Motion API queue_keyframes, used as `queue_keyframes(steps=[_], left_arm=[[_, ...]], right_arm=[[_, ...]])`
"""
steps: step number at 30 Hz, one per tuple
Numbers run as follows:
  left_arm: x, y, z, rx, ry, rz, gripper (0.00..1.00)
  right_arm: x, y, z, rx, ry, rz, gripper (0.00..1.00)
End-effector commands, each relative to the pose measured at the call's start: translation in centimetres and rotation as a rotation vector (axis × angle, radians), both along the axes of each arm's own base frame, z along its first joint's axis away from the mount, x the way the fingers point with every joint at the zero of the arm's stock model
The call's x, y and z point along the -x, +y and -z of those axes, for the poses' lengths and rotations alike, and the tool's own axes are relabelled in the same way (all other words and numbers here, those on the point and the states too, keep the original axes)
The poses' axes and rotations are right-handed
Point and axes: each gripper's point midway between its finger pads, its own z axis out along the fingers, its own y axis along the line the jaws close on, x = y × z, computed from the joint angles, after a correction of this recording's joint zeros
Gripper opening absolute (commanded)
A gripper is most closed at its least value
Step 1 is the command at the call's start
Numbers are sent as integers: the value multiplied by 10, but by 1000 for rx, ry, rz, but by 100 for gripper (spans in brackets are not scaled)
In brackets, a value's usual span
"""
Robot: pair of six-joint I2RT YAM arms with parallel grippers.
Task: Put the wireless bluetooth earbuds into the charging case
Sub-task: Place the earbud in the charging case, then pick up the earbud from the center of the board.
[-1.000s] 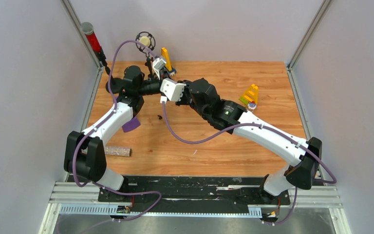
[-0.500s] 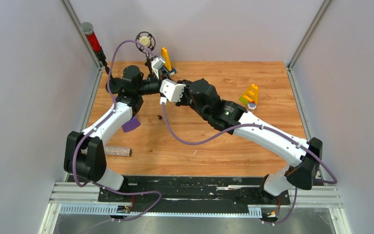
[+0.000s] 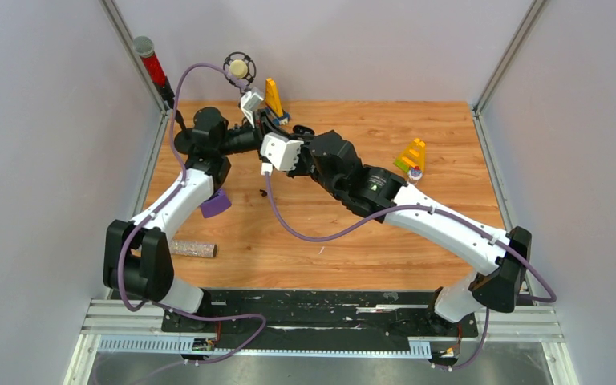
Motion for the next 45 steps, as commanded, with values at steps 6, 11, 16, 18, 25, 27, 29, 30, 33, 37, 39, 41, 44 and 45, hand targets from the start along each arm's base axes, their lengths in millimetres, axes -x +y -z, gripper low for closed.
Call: queue_keyframes(steps=[6, 11, 16, 18, 25, 27, 29, 30, 33, 37, 39, 41, 44, 45], left_arm=[[14, 23, -10, -30, -250, 29, 0], [38, 31, -4, 15, -416, 84, 0], [51, 33, -33, 132, -482, 62, 0], [55, 34, -41, 175, -488, 51, 0], [52, 40, -45, 261, -445, -49, 0], [51, 41, -44, 271, -434, -67, 0], [48, 41, -43, 278, -426, -82, 0], [47, 42, -42, 279, -423, -87, 0], [44, 42, -40, 285, -414, -103, 0], [44, 43, -40, 289, -412, -112, 0], [44, 43, -40, 292, -412, -118, 0], [44, 44, -39, 291, -410, -121, 0], [43, 43, -37, 290, -410, -122, 0], [43, 43, -37, 290, -409, -122, 0]], right_arm=[[-18, -41, -51, -210, 65, 61, 65], [-43, -87, -80, -461, 233, 40, 80], [-25, -87, -82, -558, 438, -217, 76], [-1, -70, -70, -533, 539, -373, 75], [3, -49, -36, -585, 709, -434, 66], [-11, -41, -19, -587, 704, -357, 63], [-23, -33, -3, -591, 697, -273, 63], [-25, -28, 6, -593, 711, -251, 63], [-27, -15, 23, -656, 801, -217, 61], [-30, -5, 31, -739, 892, -197, 49], [-28, 2, 30, -759, 942, -213, 44], [-27, 6, 25, -781, 972, -225, 42], [-23, 13, 18, -807, 1031, -253, 42], [-20, 16, 17, -813, 1059, -269, 42]])
